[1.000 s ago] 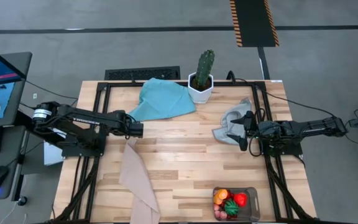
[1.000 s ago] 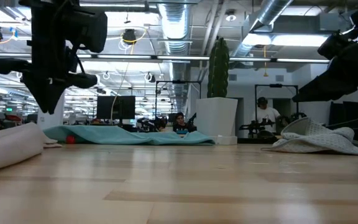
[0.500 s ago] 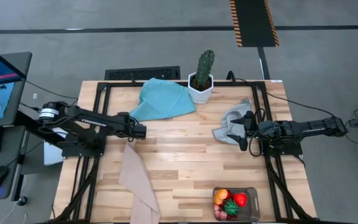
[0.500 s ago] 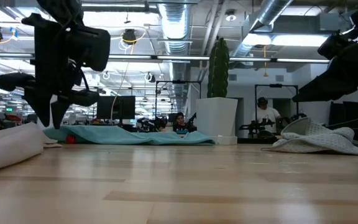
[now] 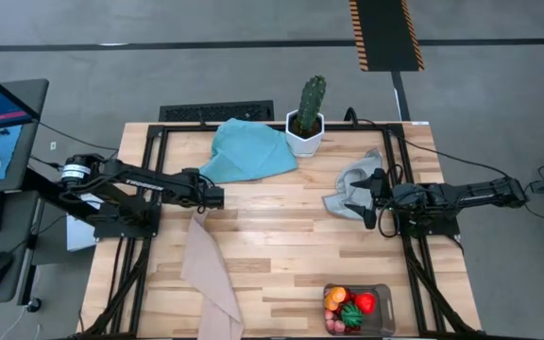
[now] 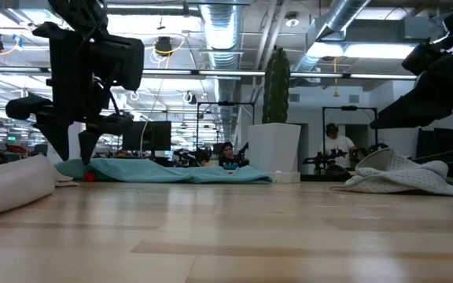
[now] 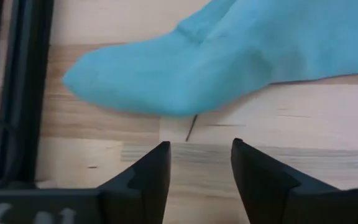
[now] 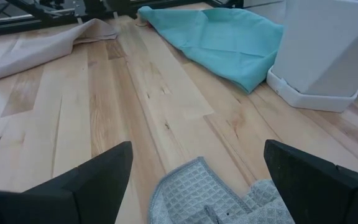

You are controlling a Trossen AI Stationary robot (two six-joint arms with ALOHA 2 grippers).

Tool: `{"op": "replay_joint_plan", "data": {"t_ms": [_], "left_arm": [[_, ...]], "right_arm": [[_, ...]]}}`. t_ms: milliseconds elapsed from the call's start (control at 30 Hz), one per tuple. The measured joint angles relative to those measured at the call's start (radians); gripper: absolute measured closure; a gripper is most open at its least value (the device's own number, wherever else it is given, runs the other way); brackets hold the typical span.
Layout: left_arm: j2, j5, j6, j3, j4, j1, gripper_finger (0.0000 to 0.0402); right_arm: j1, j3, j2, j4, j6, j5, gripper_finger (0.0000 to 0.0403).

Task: Pick and placing Produce into tupperware
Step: Put the cherry into the black bin

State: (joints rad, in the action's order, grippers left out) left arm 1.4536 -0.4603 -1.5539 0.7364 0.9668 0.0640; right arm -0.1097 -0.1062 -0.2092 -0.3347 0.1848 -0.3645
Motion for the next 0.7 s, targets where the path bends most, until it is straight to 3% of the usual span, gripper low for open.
{"op": "replay_joint_plan", "data": {"t_ms": [700], "left_arm": [[0.006, 0.036, 0.03, -0.092, -0.235, 0.149, 0.0167]], "right_arm": [[0.0, 0.0, 0.0, 0.0, 0.0, 0.0, 0.0017]]}}
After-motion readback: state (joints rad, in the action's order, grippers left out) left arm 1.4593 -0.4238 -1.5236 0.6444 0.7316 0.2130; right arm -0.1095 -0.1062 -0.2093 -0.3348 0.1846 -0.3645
